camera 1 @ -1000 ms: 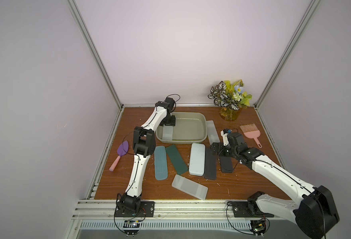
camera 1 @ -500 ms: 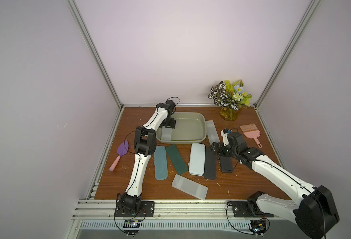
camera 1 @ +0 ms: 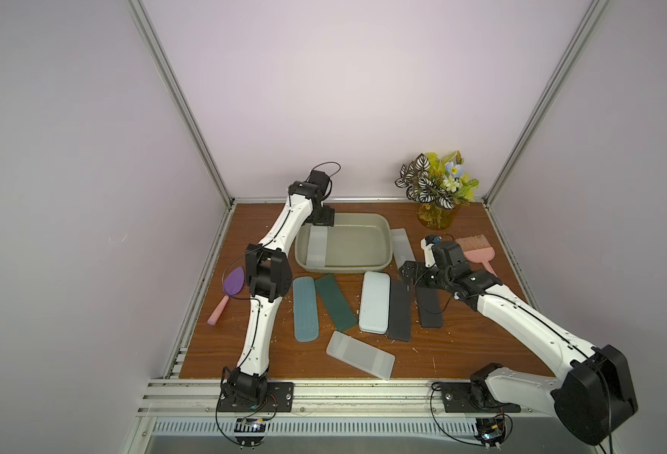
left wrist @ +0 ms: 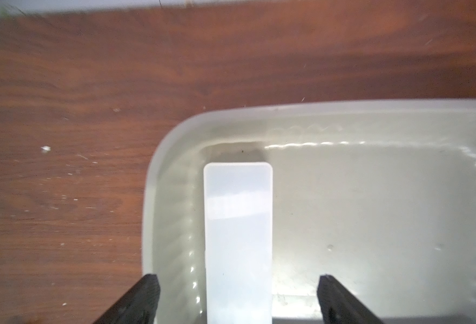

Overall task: Put the pencil case into the storage box
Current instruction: Place the pencil case at the storage box, then pick up the pencil case from the center of the board.

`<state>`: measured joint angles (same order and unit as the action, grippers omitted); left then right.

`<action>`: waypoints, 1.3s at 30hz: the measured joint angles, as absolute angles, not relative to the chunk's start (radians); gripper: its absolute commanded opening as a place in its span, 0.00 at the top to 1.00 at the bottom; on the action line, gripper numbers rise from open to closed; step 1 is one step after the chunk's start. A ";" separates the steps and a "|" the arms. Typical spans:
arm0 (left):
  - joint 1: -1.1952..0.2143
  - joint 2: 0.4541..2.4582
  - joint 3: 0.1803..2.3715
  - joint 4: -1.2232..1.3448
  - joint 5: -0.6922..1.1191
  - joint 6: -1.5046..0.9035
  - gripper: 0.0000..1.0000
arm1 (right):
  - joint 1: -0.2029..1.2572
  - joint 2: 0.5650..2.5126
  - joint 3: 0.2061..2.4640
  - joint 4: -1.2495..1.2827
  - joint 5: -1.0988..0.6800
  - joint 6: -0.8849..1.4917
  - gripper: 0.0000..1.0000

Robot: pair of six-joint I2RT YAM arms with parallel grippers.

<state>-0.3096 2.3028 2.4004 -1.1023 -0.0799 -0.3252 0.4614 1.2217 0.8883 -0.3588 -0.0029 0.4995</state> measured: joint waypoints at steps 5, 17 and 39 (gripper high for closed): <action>-0.316 2.041 2.246 -1.079 -0.118 -0.333 0.10 | 0.440 1.250 0.907 -0.405 0.038 0.496 0.01; -0.319 1.584 1.620 -1.005 -0.194 -0.383 0.07 | 0.414 1.270 0.867 -0.519 0.093 0.479 0.01; -0.319 1.174 1.113 -0.776 -0.115 -0.460 0.05 | 0.412 1.369 0.749 -0.534 0.097 0.469 0.02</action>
